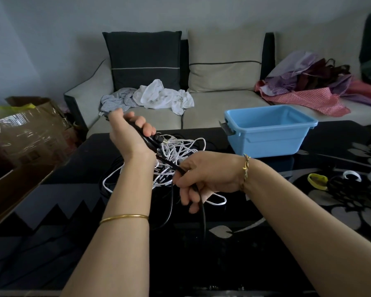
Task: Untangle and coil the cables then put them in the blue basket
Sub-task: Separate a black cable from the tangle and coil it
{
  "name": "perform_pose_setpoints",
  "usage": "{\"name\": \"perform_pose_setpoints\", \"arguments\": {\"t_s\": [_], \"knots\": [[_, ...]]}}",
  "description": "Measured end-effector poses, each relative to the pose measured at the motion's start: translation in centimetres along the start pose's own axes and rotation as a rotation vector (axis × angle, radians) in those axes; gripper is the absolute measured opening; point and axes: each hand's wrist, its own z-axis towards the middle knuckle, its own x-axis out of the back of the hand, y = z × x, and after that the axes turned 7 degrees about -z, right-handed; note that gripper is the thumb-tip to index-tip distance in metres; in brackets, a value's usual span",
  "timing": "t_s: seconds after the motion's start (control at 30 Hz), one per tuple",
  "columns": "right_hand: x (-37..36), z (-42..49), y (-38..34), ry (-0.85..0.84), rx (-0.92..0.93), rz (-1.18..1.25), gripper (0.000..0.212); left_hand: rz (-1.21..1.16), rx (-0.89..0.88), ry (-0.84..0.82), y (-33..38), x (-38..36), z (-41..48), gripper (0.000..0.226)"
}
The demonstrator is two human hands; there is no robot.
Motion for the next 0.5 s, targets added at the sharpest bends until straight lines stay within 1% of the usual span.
{"name": "perform_pose_setpoints", "arguments": {"t_s": [0.03, 0.1, 0.17, 0.27, 0.37, 0.5], "knots": [[0.0, -0.1, -0.2, 0.014, -0.001, 0.012, 0.008, 0.056, -0.023, -0.013, -0.1, -0.1, 0.1, 0.027], [0.1, -0.4, -0.6, 0.047, -0.005, -0.045, 0.009, 0.182, -0.068, -0.055, -0.5, -0.3, -0.1, 0.023], [0.3, -0.8, -1.2, 0.077, -0.015, -0.119, 0.010, 0.305, -0.113, -0.112, -1.0, -0.7, -0.7, 0.019], [1.4, -1.8, -2.0, 0.123, -0.046, -0.157, 0.010, 0.466, -0.213, -0.212, -1.1, -1.6, -1.7, 0.013], [2.2, -2.7, -2.3, 0.149, -0.084, -0.224, 0.018, 0.598, -0.327, -0.330, -1.0, -2.3, -2.6, 0.020], [2.4, -2.7, -2.3, 0.163, -0.134, -0.376, 0.011, 0.782, -0.335, -0.406, -1.8, -1.8, -2.9, 0.020]]}}
